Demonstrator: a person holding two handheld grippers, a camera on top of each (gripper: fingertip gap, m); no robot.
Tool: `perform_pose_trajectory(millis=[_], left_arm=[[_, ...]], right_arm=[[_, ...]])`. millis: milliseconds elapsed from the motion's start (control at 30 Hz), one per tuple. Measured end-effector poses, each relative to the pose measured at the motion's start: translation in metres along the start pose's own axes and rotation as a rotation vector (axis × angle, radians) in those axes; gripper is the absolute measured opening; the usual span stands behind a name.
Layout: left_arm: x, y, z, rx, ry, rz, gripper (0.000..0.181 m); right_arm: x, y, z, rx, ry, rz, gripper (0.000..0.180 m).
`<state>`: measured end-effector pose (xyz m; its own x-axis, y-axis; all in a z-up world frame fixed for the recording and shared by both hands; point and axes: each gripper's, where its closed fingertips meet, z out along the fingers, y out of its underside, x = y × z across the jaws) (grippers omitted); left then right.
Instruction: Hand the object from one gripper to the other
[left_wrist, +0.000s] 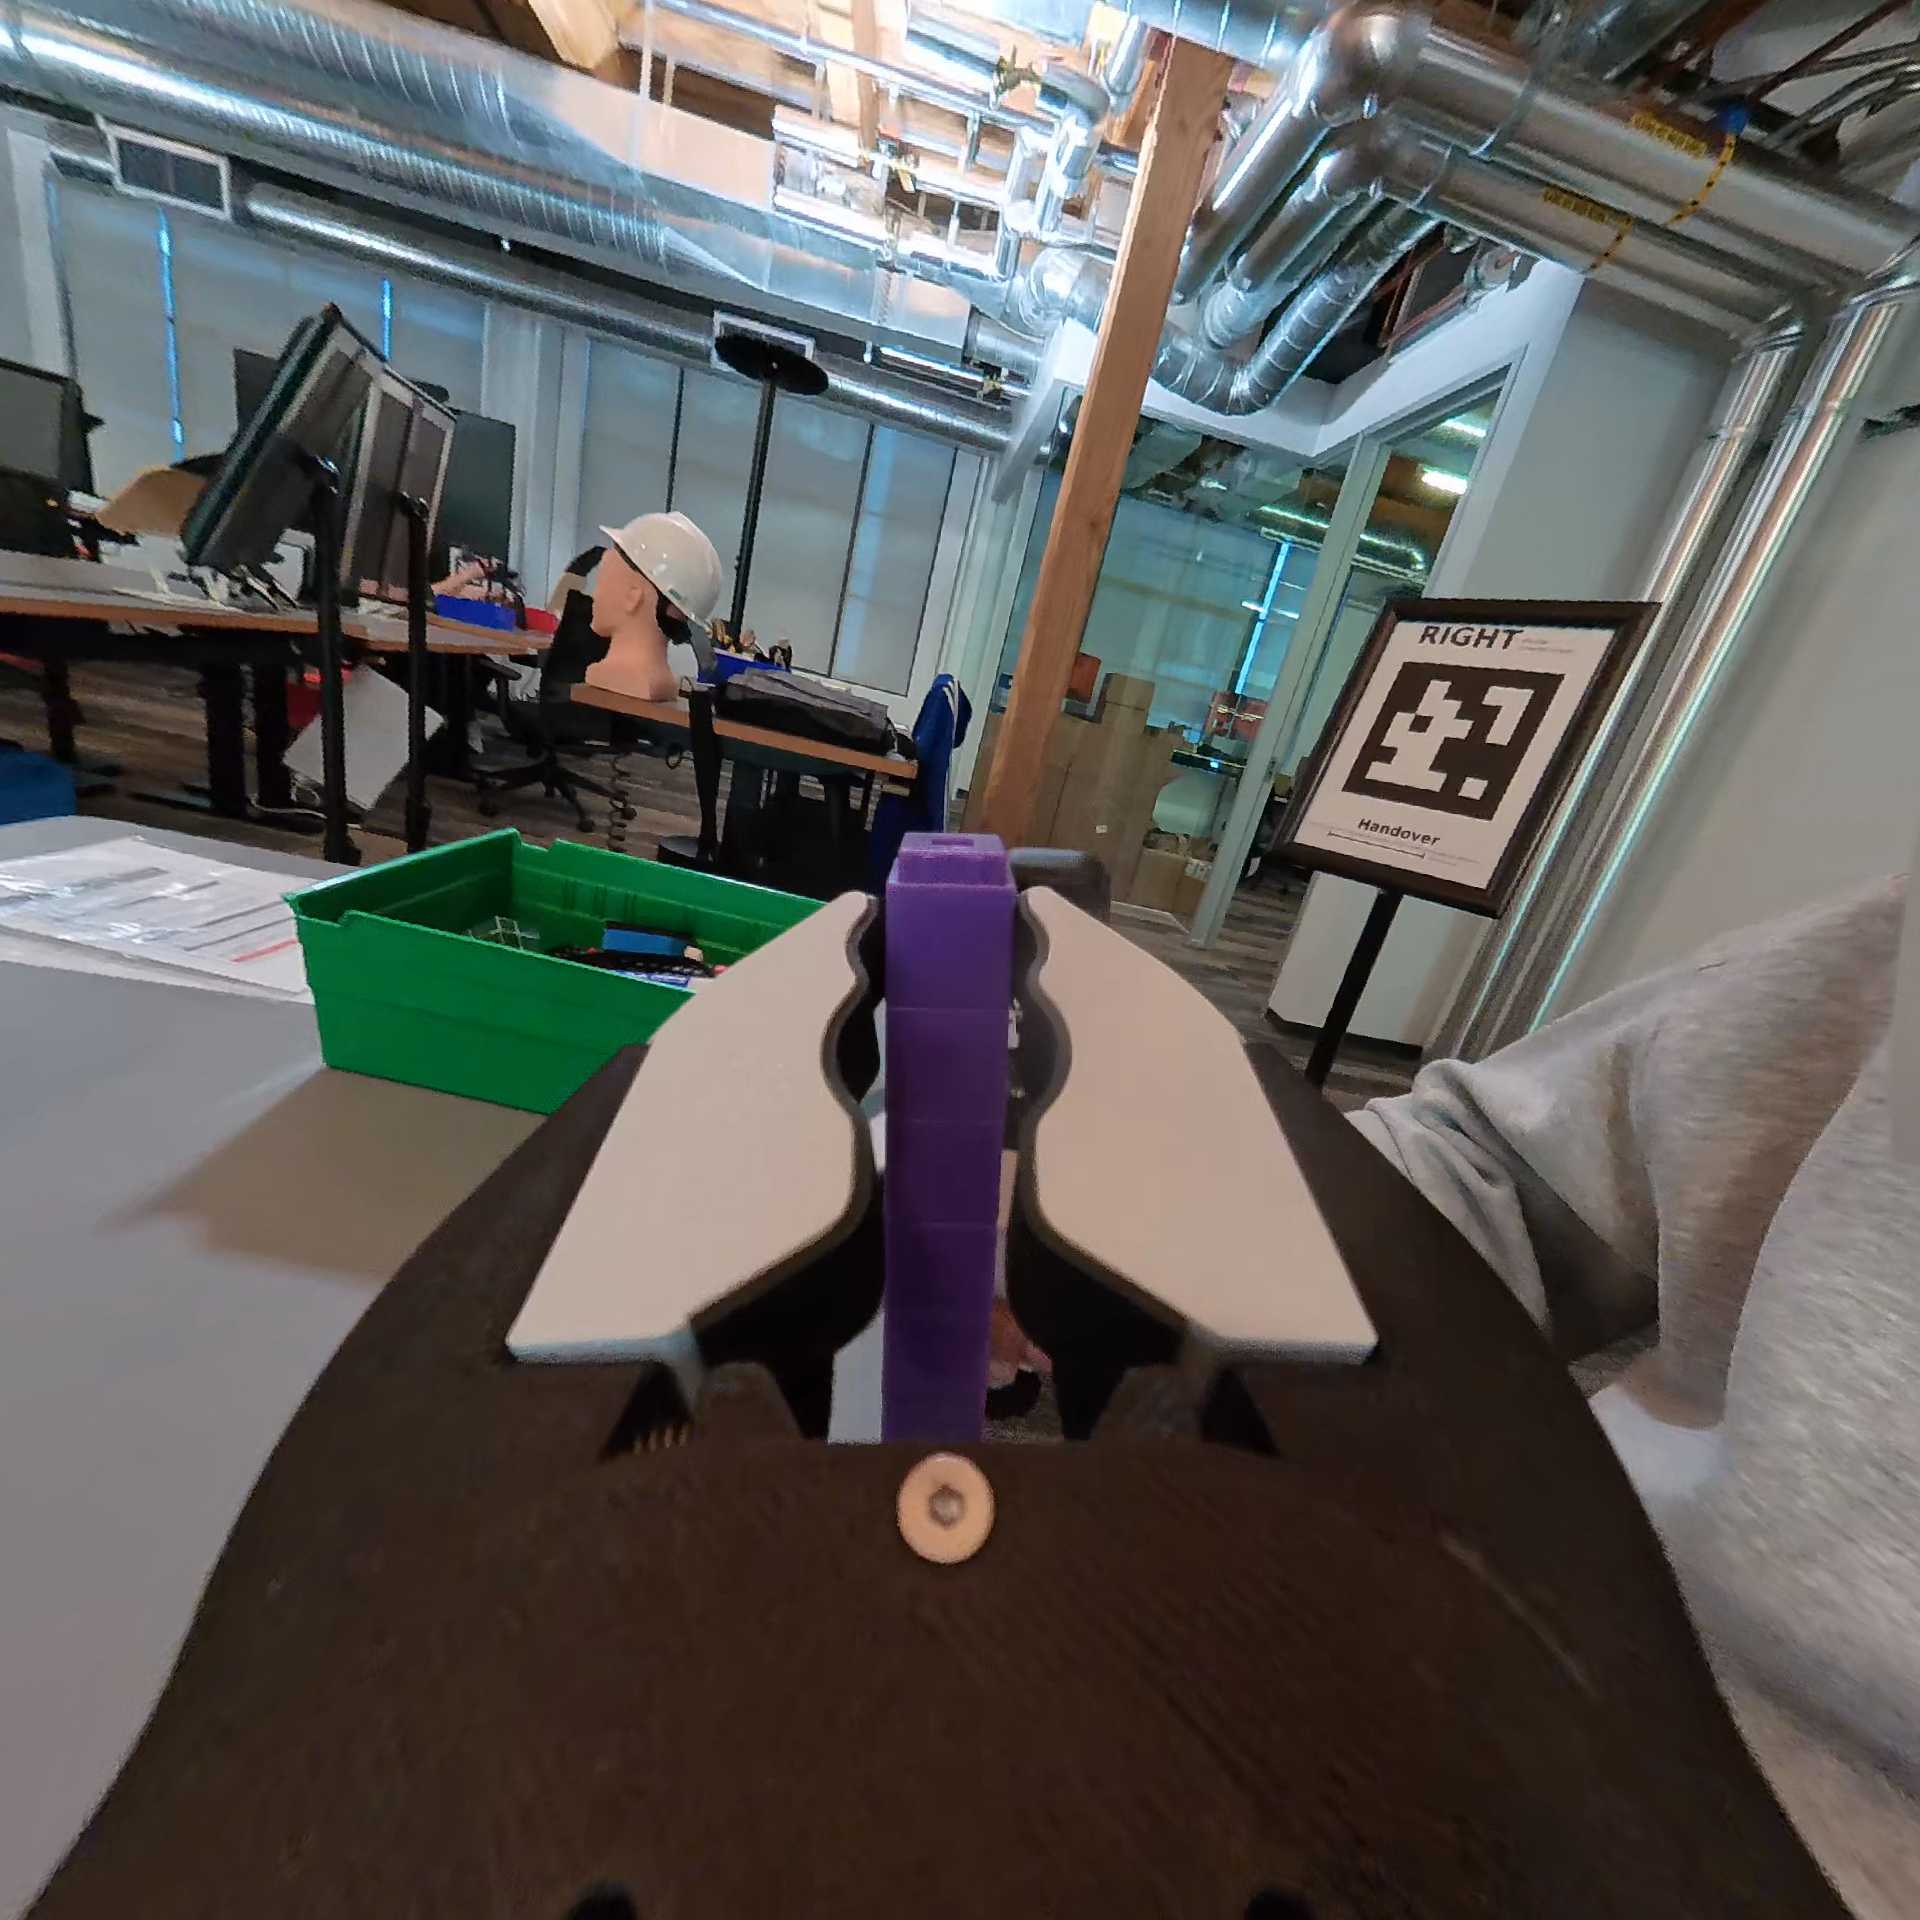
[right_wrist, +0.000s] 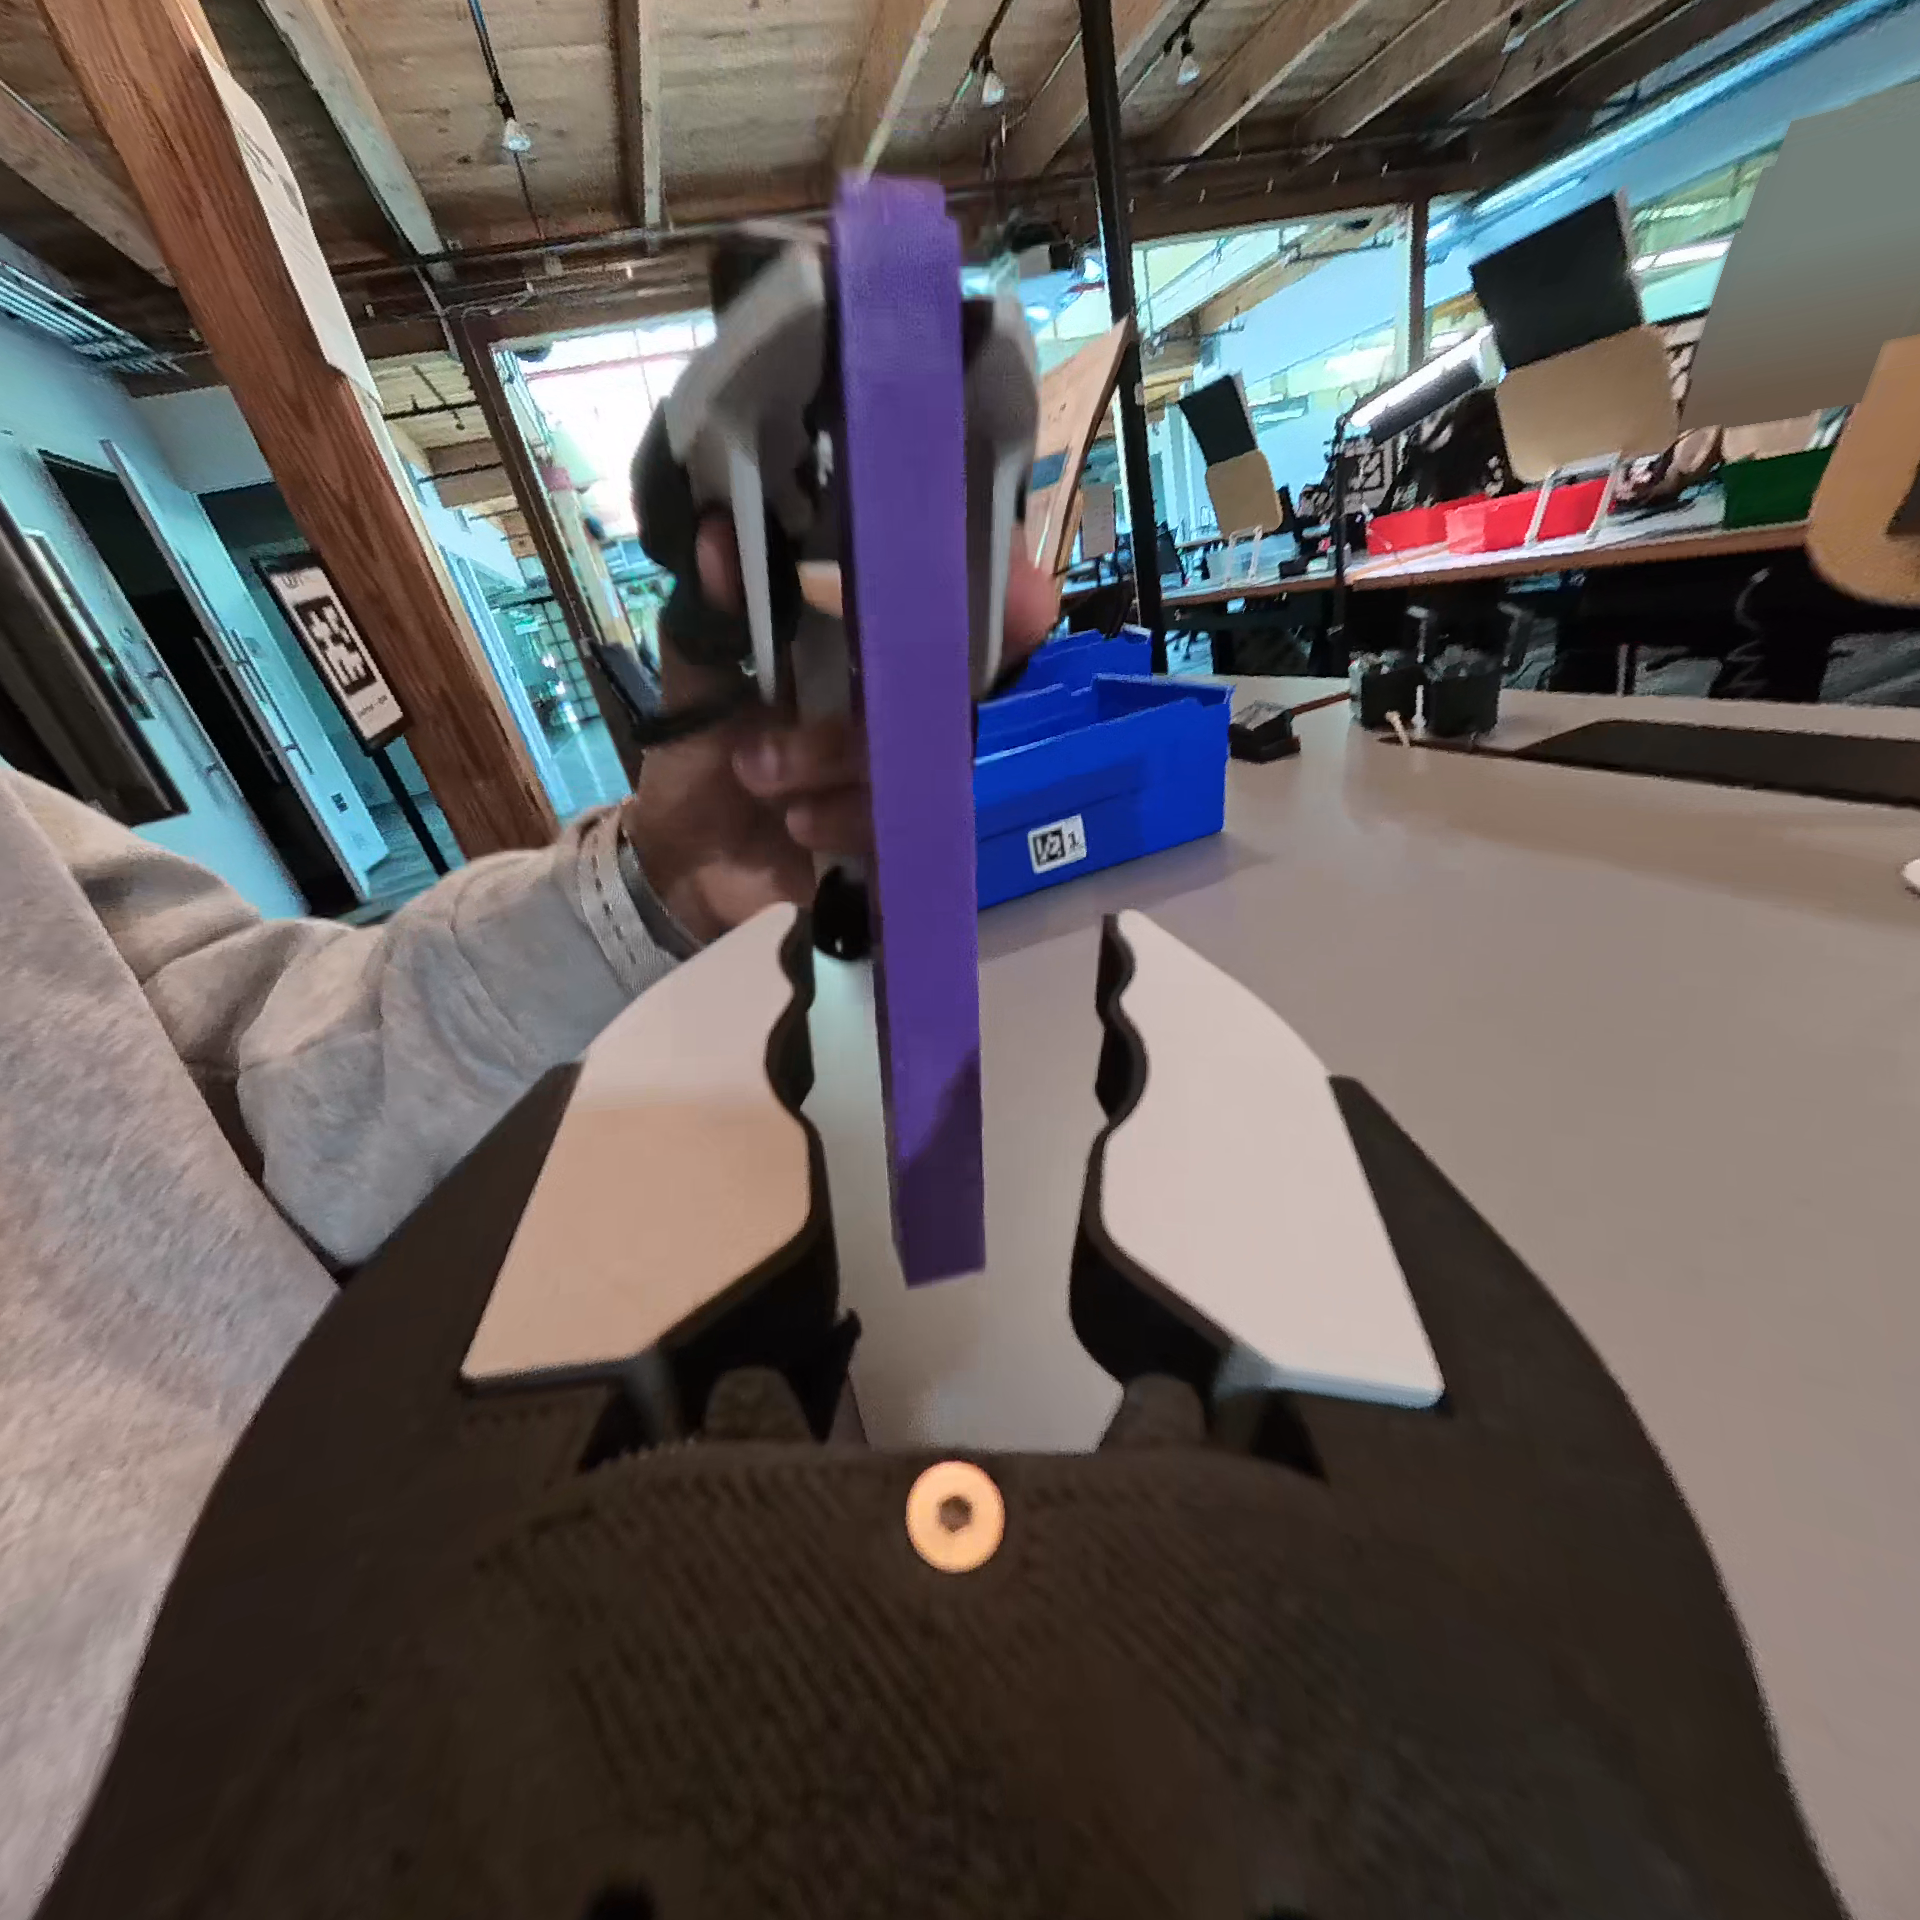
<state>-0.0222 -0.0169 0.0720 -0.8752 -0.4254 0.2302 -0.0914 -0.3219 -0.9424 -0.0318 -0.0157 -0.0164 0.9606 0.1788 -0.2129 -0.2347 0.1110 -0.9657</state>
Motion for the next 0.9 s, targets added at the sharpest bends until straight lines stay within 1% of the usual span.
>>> perform_pose_trajectory(millis=[133,233,367,467,600,633,700,733,767,833,900], left_arm=[[0.002,0.014,0.009,-0.026,0.022,-0.025,0.023],[0.007,0.022,0.016,-0.038,0.043,-0.037,0.023],[0.012,0.031,0.023,-0.052,0.068,-0.05,0.023],[0.014,0.036,0.027,-0.059,0.074,-0.051,0.024],[0.017,0.035,0.027,-0.051,0.092,-0.069,0.023],[0.015,0.034,0.026,-0.049,0.083,-0.077,0.026],[0.009,0.031,0.026,-0.035,0.052,-0.085,0.055],[0.007,0.031,0.025,-0.035,0.041,-0.086,0.065],[0.005,0.032,0.024,-0.04,0.032,-0.083,0.071],[0.003,0.038,0.023,-0.072,0.034,-0.07,0.075],[0.003,0.049,0.023,-0.123,0.057,-0.058,0.073]], right_arm=[[-0.004,-0.021,-0.004,0.053,0.011,-0.005,0.046],[-0.007,-0.028,-0.005,0.067,0.001,0.021,0.041],[-0.01,-0.029,-0.004,0.065,-0.018,0.051,0.037],[-0.013,-0.026,-0.003,0.036,-0.031,0.032,0.023],[-0.015,-0.027,-0.004,0.016,-0.024,-0.007,0.022],[-0.014,-0.028,-0.004,0.016,-0.019,-0.01,0.022],[-0.012,-0.031,-0.007,0.019,-0.008,-0.02,0.022],[-0.01,-0.034,-0.009,0.021,0.0,-0.023,0.022],[-0.008,-0.037,-0.011,0.026,0.009,-0.025,0.022],[-0.004,-0.047,-0.017,0.046,0.028,-0.024,0.022],[-0.001,-0.057,-0.023,0.063,0.043,-0.023,0.021]])
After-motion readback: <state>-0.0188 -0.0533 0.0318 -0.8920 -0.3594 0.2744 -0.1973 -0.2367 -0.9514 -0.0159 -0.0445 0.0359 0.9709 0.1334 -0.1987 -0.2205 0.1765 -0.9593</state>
